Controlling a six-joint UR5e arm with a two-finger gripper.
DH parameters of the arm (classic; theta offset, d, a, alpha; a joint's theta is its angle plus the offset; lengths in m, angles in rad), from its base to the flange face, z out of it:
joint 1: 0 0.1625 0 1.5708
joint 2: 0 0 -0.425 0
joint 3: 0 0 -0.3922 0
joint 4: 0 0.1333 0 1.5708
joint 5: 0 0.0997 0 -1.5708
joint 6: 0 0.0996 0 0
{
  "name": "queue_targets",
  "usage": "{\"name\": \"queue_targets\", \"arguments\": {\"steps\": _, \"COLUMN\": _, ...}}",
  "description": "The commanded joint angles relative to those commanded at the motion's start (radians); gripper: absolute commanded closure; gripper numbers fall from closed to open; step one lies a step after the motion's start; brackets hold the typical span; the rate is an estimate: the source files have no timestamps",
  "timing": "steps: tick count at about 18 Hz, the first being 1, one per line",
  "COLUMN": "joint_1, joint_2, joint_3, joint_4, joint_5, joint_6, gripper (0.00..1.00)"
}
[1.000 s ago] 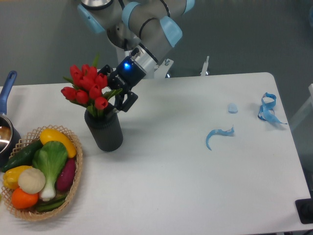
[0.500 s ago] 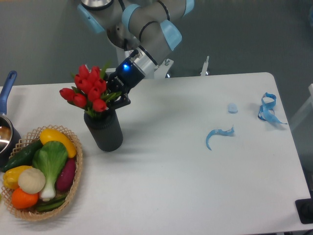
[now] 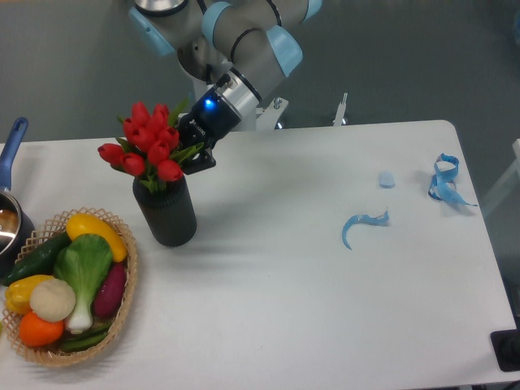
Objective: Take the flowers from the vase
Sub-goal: 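Lower the gripper onto the tulip stems above the vase and close it, then lift the gripped tulips straight up out of the black vase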
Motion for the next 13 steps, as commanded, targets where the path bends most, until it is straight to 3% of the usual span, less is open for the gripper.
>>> {"name": "queue_targets", "arguments": {"steps": 13, "joint_1": 0.002, "joint_2": 0.146, "joint_3": 0.080, "joint_4": -0.005, "joint_5": -0.009, "joint_6": -0.368, "gripper": 0.97}}
